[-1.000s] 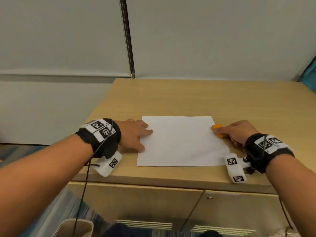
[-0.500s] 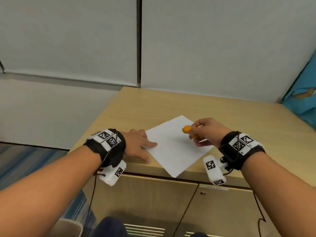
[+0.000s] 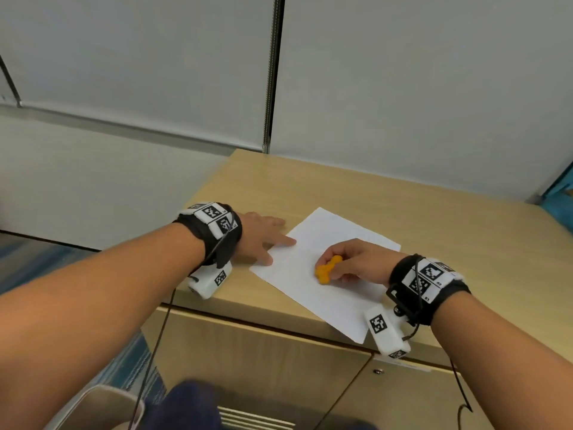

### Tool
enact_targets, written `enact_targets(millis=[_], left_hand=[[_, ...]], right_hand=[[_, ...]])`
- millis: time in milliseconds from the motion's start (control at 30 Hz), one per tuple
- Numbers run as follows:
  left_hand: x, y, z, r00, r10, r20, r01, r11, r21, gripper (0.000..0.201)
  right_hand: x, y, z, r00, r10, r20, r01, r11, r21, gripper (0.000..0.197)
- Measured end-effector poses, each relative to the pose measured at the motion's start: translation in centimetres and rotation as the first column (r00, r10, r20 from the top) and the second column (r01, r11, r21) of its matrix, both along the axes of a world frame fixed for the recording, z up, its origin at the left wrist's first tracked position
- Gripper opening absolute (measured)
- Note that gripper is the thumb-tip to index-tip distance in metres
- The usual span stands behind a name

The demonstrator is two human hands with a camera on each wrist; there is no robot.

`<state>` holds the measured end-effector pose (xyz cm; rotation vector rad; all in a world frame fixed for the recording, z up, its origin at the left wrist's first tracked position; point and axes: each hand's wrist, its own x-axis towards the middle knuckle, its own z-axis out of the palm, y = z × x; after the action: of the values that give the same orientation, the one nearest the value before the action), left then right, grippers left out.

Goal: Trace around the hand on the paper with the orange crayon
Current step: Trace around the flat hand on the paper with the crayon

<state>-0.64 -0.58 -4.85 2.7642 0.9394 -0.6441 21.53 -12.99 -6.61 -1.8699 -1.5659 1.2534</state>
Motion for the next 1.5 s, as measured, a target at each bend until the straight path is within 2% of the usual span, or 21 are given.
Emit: enact_targets(millis=[100,267,433,533,700,800,933,1033,1100,1200,1267,1400,1500], left_hand=[[0.6,-0.1,-0.4,0.997,-0.076,-0.018,0.075,0.995,-0.058,0.066],[0.2,0.2,-0.9,0.994,-0.089,0.055,0.093,0.994,-0.063,0.078],[0.0,0.0,-1.6,0.998,-0.040,0.045,0.042,0.998,-0.051,0.089],[-0.1,0.0,-1.3,0.998,-0.066,-0.009,0.065,0.995,-0.072,0.094],[-0.7,0.7,-1.6,0.990,-0.077,-0.119,0.065,0.993,-0.101,0.093],[-0.6,0.4,-2.0,0.987,-0.081,-0.136,0.072,0.995,-0.072,0.097],[-0.4,-0.5,-1.7,0.988,-0.075,-0.136,0.071,0.997,-0.031,0.096],[-0.4,-0.8,-1.5,0.989,-0.078,-0.129,0.076,0.997,-0.016,0.095],[-0.4,-0.9,-1.6,0.990,-0.064,-0.129,0.062,0.998,-0.017,0.096],[-0.3,-1.2,-1.8,0.993,-0.044,-0.111,0.043,0.999,-0.016,0.098],[-0.3,-1.1,-2.0,0.994,-0.038,-0.098,0.037,0.999,-0.010,0.097],[-0.2,-0.9,-2.3,0.994,-0.023,-0.106,0.022,1.000,-0.012,0.099],[0.1,-1.1,-2.6,0.996,0.002,-0.090,-0.002,1.000,-0.001,0.099]], right_hand=[[0.0,0.1,0.6,1.000,-0.006,0.020,0.005,0.999,0.037,0.025],[-0.5,1.2,1.5,0.984,-0.075,0.161,0.047,0.984,0.174,0.017],[-2.8,2.4,1.4,0.992,-0.037,0.124,0.015,0.986,0.168,0.019],[-4.1,3.2,1.1,0.988,0.022,0.155,-0.045,0.987,0.153,0.020],[-5.5,4.3,0.3,0.960,0.032,0.278,-0.075,0.986,0.146,0.024],[-5.3,4.5,0.4,0.919,0.010,0.394,-0.082,0.982,0.168,0.032],[-6.2,4.1,0.8,0.875,0.051,0.482,-0.164,0.967,0.195,0.031],[-7.1,3.4,0.9,0.855,0.138,0.499,-0.242,0.959,0.150,0.032],[-7.0,3.4,1.1,0.850,0.147,0.506,-0.228,0.968,0.101,0.034],[-6.4,4.0,1.2,0.845,0.021,0.535,-0.118,0.982,0.148,0.040],[-6.6,3.9,1.0,0.835,-0.020,0.550,-0.096,0.979,0.181,0.043],[-7.2,2.6,1.4,0.826,0.160,0.540,-0.218,0.975,0.044,0.040],[-5.9,3.5,2.1,0.775,0.107,0.623,-0.160,0.987,0.031,0.044]])
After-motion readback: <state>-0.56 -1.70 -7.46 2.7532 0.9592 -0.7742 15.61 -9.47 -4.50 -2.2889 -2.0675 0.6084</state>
